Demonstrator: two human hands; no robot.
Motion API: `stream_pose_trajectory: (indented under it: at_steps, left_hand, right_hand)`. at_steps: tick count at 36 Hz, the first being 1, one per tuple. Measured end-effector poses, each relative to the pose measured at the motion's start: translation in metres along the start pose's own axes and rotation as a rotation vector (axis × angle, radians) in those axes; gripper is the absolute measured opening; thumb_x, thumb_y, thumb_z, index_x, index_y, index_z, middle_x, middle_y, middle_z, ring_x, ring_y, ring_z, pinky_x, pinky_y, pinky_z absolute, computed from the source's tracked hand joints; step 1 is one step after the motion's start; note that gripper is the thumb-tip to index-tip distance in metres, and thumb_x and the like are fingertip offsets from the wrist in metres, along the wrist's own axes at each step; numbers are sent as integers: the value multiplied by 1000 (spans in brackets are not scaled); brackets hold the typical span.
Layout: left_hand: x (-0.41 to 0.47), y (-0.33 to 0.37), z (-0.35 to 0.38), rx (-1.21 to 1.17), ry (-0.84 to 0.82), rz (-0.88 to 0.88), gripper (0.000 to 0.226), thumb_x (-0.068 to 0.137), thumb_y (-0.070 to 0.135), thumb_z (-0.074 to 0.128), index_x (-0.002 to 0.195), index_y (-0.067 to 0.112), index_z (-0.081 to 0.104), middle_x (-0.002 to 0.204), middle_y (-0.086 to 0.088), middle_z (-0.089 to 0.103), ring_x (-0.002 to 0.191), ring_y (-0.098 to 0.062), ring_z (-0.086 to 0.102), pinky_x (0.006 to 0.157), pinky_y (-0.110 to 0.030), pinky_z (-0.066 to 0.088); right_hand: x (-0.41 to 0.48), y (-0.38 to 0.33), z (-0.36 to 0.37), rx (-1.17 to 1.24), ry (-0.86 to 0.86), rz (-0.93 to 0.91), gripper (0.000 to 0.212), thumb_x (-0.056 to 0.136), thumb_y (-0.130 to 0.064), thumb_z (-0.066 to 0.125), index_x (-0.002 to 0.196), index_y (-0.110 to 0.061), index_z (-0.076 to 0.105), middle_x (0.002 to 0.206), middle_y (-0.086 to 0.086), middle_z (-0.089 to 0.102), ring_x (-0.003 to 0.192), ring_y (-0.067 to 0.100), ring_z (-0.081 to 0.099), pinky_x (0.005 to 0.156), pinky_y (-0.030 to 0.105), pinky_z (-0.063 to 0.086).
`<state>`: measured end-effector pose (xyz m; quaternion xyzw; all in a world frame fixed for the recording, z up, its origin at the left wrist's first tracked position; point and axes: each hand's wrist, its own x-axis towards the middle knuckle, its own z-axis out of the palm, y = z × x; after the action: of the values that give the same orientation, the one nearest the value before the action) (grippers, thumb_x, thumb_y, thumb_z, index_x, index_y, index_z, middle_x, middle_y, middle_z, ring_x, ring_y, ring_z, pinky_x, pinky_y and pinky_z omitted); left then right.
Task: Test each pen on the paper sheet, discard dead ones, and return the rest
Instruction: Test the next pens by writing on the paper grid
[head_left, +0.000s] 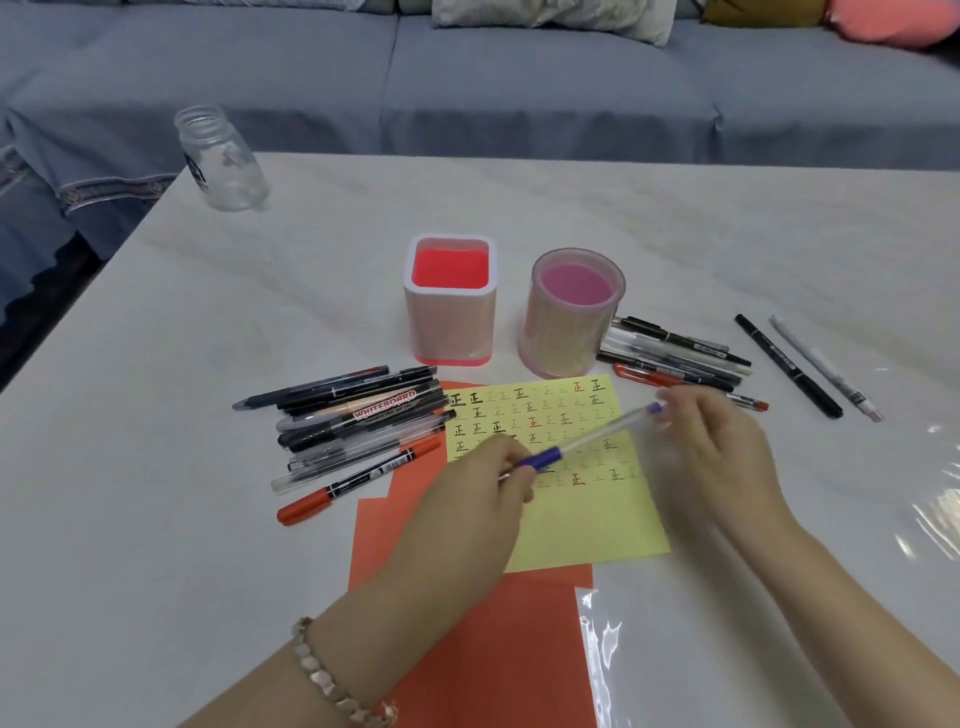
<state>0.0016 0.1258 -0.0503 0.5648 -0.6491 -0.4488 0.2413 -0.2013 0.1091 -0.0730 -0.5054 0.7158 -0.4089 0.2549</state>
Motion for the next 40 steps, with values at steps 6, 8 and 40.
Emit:
stream_pose_trajectory:
  at_steps: [6, 8, 40]
  left_hand:
    - [-6, -22, -17, 113, 125, -19, 11, 97, 26, 45, 94, 34, 53, 85, 9, 62, 79, -9, 58, 70, -26, 44]
    - [-8, -28, -22, 144, 147, -16, 12, 96, 26, 45, 94, 36, 51, 84, 13, 60, 79, -4, 55, 67, -21, 41]
    - [9, -78, -62, 575, 471, 354, 50, 80, 38, 48, 120, 10, 57, 111, -9, 59, 103, -25, 51, 90, -36, 35]
  right_hand:
    - [46, 29, -6, -757, -30, -126, 26, 86, -1, 47, 109, -5, 61, 110, 16, 60, 106, 36, 47, 85, 43, 37]
    - [49, 31, -2, -812, -54, -132, 26, 89, -7, 50, 113, -3, 59, 115, 18, 57, 109, 38, 47, 89, 45, 36]
    - [-42, -57, 16, 14, -461, -108, 10, 84, -27, 62, 81, -37, 63, 68, 0, 60, 58, 18, 52, 52, 18, 36]
